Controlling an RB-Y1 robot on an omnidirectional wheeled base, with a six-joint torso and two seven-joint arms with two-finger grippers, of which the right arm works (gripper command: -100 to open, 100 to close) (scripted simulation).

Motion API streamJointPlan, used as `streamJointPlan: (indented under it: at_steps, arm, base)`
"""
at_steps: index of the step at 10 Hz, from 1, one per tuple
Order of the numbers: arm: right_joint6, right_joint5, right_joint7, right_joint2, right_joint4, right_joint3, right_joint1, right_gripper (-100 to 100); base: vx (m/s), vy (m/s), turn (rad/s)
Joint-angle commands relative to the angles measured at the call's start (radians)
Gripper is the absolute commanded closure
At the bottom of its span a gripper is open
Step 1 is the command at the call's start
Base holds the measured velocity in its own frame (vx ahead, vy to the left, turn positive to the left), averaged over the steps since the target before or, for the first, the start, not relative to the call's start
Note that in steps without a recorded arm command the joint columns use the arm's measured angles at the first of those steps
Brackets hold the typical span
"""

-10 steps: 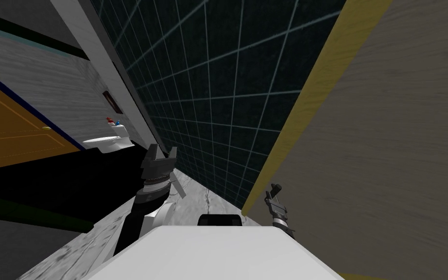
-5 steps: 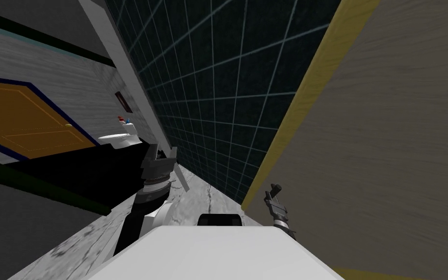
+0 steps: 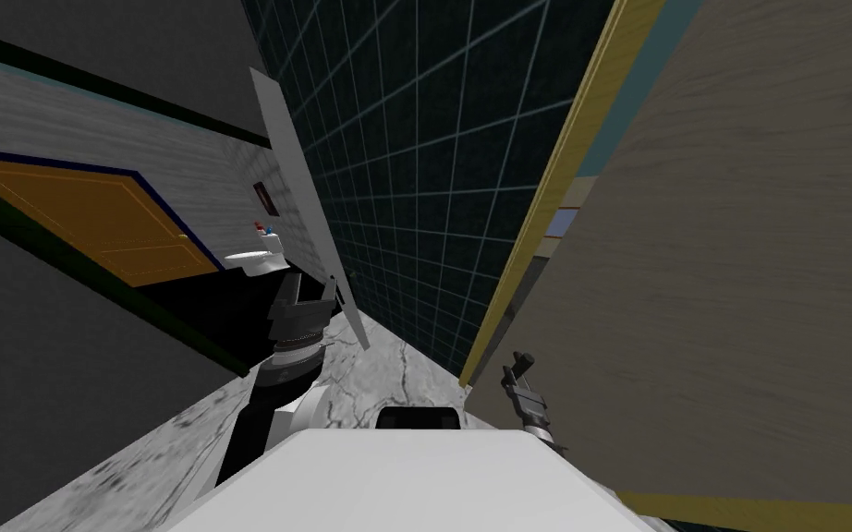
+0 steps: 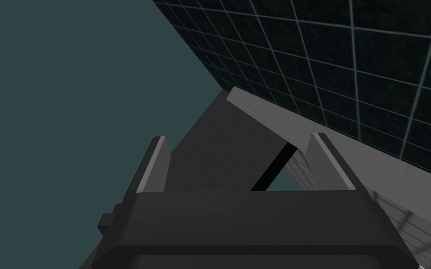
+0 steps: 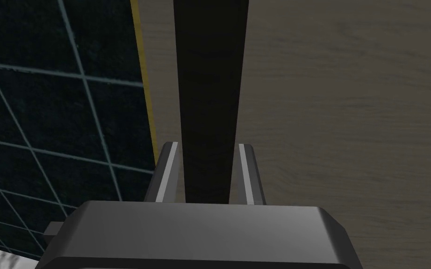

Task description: Pull the door open

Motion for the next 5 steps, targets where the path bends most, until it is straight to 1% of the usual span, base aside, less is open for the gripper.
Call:
streamJointPlan:
  at_steps: [1, 2, 3, 5]
  arm:
    - [0.0, 0.0, 0.0, 0.0, 0.0, 0.0, 0.0, 100]
    - [-0.014, 0.012, -0.017, -0.011, 0.003, 0.022, 0.006, 100]
    - [-0.017, 0.015, -0.021, -0.015, 0.004, 0.027, 0.007, 100]
    - [-0.039, 0.031, -0.044, -0.033, 0.007, 0.054, 0.014, 100]
  base:
    - [-0.087, -0.001, 0.025]
    - [-0.162, 0.013, 0.091]
    - [-0.217, -0.006, 0.107]
    - [-0.22, -0.015, 0.111]
